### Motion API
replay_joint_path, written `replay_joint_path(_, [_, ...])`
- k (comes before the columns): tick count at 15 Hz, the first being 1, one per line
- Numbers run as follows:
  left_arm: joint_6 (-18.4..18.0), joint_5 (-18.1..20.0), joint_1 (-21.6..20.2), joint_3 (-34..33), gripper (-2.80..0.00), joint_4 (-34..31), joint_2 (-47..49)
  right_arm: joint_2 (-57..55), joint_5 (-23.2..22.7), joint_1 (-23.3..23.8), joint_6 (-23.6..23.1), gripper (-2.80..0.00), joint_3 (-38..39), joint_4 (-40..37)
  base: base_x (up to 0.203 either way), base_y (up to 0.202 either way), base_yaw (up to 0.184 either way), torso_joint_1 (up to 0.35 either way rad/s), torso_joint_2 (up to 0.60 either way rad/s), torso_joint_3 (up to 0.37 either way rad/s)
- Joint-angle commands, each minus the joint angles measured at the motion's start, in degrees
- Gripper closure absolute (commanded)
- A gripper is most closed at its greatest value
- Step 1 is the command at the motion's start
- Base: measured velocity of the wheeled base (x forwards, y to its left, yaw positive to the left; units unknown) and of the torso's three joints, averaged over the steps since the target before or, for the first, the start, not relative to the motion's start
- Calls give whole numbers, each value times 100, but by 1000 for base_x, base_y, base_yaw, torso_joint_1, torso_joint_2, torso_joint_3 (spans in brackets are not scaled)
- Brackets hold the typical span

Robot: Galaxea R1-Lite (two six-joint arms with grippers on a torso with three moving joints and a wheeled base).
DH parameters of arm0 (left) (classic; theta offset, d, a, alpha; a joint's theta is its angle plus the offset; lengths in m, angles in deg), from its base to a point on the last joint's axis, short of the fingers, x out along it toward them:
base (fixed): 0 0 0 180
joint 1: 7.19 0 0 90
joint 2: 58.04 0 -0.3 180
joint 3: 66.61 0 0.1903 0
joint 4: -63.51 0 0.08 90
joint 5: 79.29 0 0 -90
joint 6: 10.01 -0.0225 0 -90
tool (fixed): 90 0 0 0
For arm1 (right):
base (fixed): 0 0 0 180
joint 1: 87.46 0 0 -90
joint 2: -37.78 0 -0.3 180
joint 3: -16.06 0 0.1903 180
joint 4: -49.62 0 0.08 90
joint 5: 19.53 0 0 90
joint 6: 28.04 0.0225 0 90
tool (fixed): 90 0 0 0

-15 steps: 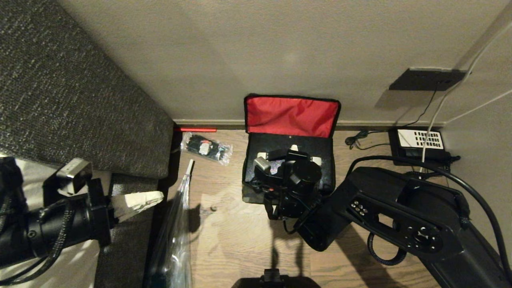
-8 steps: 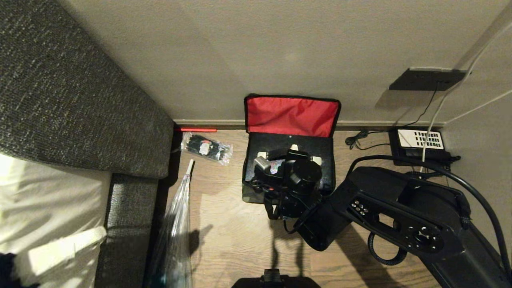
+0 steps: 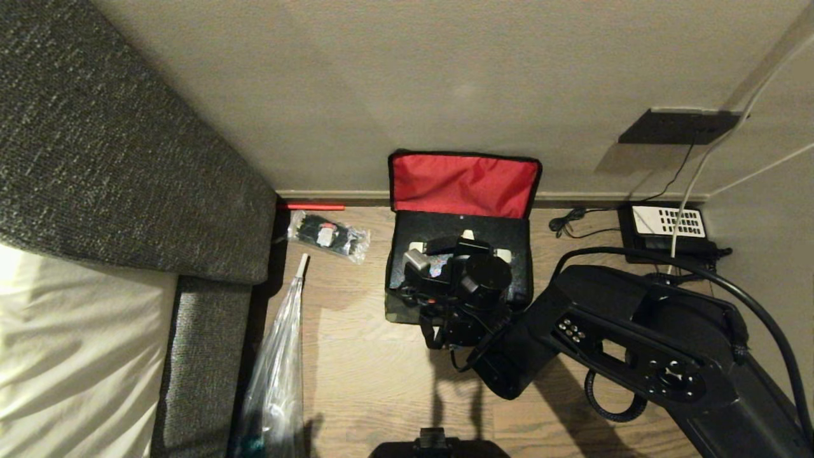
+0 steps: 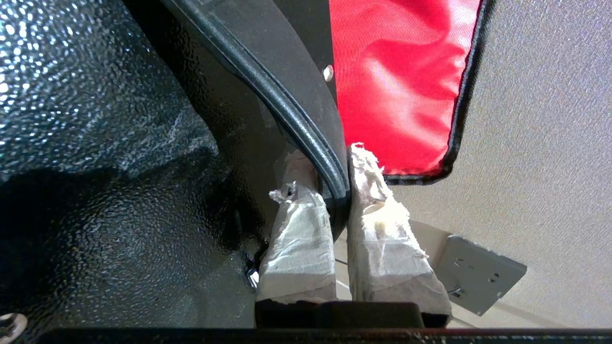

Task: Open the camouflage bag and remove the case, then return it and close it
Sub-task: Lift the black box

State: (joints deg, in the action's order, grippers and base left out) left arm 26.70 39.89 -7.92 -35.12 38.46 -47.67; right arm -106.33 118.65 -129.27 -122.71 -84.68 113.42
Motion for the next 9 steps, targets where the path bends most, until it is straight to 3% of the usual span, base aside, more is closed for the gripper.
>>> replay_joint_path(1, [-2017,-2118,20,-381,0,-100,-341,-29,25,-3,-51,0,3,49,0,0,0,0,0,0])
replay_joint_path(3, [-2943,-2971,28,-520,0,-191,-598,-12,34,-3,-60,0,-15,49,0,0,0,0,0,0])
replay_joint_path(4, [-3301,-3016,29,-535,0,-215,-627,5,77,-12,-69,0,-23,49,0,0,0,0,0,0])
replay_joint_path(7, [-3769,-2959,29,-630,0,-226,-935,13,104,-92,-69,0,-32,49,0,0,0,0,0,0])
replay_joint_path(9, [-3813,-2927,29,-663,0,-168,-1036,-19,122,-142,-60,0,-30,49,0,0,0,0,0,0])
